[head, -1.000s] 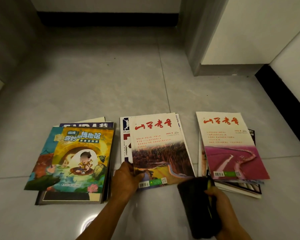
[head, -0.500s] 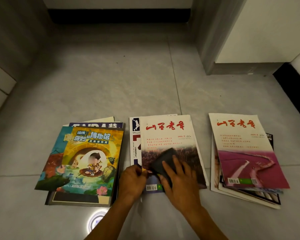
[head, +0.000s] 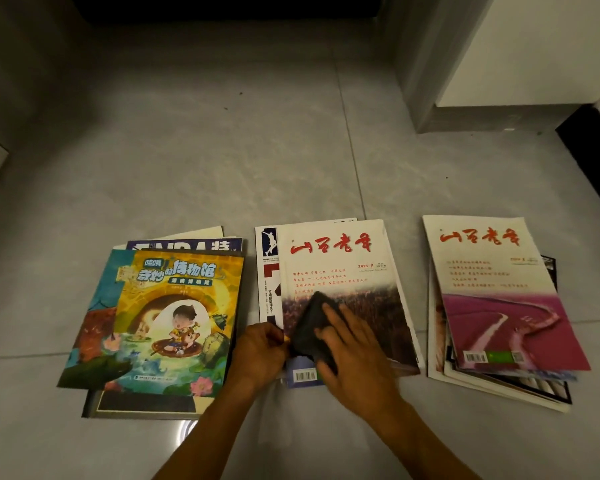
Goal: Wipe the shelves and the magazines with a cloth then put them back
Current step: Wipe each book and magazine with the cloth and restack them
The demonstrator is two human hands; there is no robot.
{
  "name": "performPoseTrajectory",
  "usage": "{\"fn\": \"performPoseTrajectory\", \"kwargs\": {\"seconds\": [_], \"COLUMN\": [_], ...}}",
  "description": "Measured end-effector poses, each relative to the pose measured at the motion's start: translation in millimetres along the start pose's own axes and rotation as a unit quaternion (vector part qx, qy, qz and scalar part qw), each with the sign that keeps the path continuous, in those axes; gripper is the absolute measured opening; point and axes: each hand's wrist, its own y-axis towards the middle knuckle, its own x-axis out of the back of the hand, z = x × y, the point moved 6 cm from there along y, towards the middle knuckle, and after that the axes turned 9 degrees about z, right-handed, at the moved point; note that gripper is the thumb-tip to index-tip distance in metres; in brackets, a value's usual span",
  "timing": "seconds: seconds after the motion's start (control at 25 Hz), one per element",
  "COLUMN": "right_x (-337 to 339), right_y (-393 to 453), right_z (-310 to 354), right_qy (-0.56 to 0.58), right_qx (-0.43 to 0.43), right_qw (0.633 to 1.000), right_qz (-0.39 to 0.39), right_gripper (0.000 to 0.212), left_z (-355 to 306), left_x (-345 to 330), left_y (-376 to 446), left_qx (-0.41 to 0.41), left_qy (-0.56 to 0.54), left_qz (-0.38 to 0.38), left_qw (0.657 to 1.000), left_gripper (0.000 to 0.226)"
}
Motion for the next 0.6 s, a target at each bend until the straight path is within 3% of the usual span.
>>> {"fn": "performPoseTrajectory", "kwargs": {"seconds": [0.08,0.16,0.24,0.32,0.44,0.52,0.6], "right_x": [4.8,16.5,23.9,13.1,-6.3,-6.2,2.0], "right_y": [12.2,22.0,25.0,27.1,15.2,14.3,22.2], "right_z": [-38.3,-86.6,-93.2,-57.7,10.9,-1.5,-46.2], "right_qy": [0.055,0.121,0.11,0.055,-0.046,-0.064,0.012], "right_qx": [-0.053,-0.164,-0.193,-0.158,0.025,0.122,0.079], "right_qw": [0.997,0.978,0.97,0.982,0.998,0.99,0.996], "right_qz": [0.006,-0.052,-0.104,-0.091,-0.038,-0.036,-0.035], "right_gripper": [0.042,0.051,0.049,0.054,0.076,0.064,0.052], "left_z": [0.2,-0.1,0.1,1.4,1.0,-0.2,1.2], "left_x": [-0.3,-0.5,0.6,0.8,0.0,-1.7,-1.3], "left_y": [1.0,0.8,1.2,2.8,2.9,2.5,2.8], "left_qx": [-0.003,-0.005,-0.002,0.002,0.002,-0.005,-0.006], "left_qy": [-0.002,0.009,0.022,0.019,0.019,0.026,0.031], "left_qz": [0.004,0.003,0.002,0.01,0.019,0.022,0.016], "left_qw": [1.0,1.0,1.0,1.0,1.0,0.999,0.999], "left_gripper": [0.015,0.015,0.016,0.017,0.016,0.015,0.014]}}
